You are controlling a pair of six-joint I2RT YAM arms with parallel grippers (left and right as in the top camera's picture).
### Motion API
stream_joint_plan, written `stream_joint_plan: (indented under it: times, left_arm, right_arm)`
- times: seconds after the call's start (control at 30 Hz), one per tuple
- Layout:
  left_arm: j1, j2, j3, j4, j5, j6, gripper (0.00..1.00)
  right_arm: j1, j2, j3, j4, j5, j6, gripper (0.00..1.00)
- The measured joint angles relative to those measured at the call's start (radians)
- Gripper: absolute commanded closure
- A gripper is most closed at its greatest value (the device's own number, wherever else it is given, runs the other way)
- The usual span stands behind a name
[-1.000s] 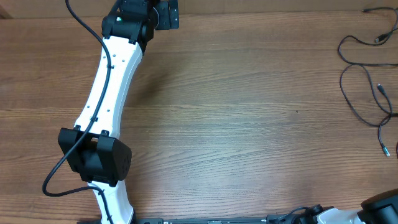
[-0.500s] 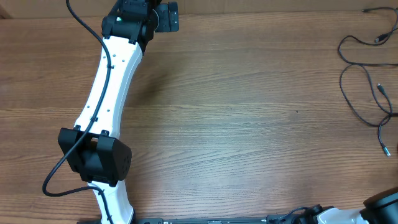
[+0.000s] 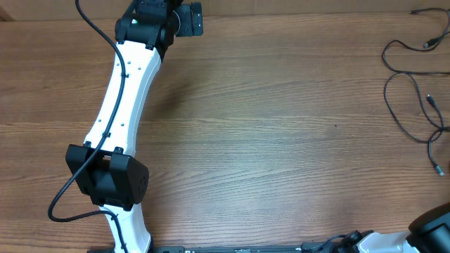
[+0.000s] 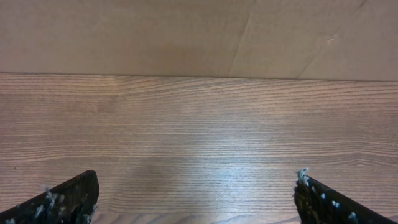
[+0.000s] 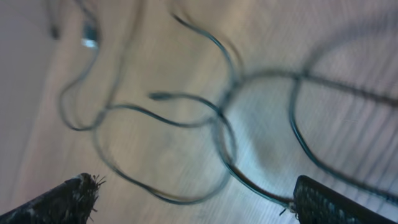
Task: Untangle cables
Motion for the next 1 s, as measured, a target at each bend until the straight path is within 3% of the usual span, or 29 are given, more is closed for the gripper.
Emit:
stream_joint_plan:
  times: [0.13,0.3,0.57,0.77,1.0]
  left_arm:
    - [0.0,0.001,0.0,-0.001,0.0,0.0,0.0]
    - [0.0,0.003,0.0,-0.013,0.013,0.0,0.0]
    - [0.0,0.004,0.0,-0.038,0.026,0.0,0.0]
    - [0.0,0.004,0.0,-0.038,0.027,0.0,0.0]
    - [0.0,0.004,0.0,-0.038,0.027,0.0,0.0]
  right_arm:
    - [0.068,-0.001,0.201,-0.096,0.078,-0.04,0.0]
    - [0.127,-0.008,0.269,-0.144,0.195,-0.068,0.0]
    - [0.111,0.137,0.261,-0.36,0.521,0.194,0.0]
    - [0.115,0.179,0.243,-0.366,0.502,0.322,0.0]
    - [0.183,0.178,0.254,-0.348,0.427,0.354,0.0]
